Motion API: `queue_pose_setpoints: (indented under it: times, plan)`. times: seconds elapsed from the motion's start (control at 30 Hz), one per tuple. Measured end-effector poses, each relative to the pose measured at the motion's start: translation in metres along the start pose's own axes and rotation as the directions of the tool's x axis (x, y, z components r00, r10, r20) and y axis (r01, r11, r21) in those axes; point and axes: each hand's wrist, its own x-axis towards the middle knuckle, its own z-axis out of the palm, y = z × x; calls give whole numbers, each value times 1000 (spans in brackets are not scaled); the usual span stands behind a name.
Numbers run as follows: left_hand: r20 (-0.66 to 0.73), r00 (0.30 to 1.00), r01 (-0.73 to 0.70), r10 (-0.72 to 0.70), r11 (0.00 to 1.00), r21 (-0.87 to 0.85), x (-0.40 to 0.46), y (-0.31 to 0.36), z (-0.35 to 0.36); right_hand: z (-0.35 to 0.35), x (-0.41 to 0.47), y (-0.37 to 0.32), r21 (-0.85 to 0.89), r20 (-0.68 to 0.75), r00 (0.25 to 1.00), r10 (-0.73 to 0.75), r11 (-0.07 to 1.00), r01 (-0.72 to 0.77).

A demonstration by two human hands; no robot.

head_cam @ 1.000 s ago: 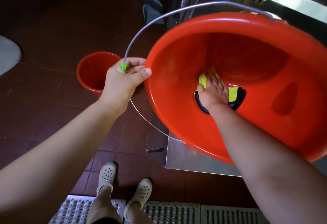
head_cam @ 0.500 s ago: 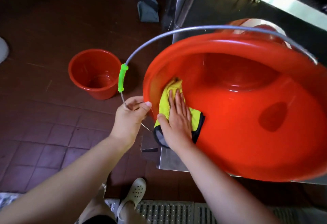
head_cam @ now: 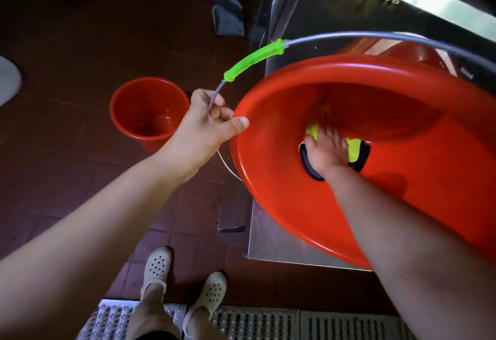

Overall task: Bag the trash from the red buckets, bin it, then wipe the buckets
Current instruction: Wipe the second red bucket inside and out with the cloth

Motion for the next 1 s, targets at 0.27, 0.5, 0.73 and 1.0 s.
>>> queue_pose_setpoints:
  times: [0.27,0.5,0.73,1.0]
  plan:
    - [-53,987,153,-150,987,51,-26,-68,20,-2,-24,-34,69,-6,999,34,997,-34]
    - [-179,968,-102,174,931,351,-22,-63,19,11,-137,-81,221,-62,954,-292,928,299]
    - [-165,957,-125,240,850,511,-13,-37,18,6,-96,-70,273,-45,965,-258,926,260]
    - [34,976,-199,217,805,559,10,8,13,-2,6,-17,-7,16,999,-35,999,35]
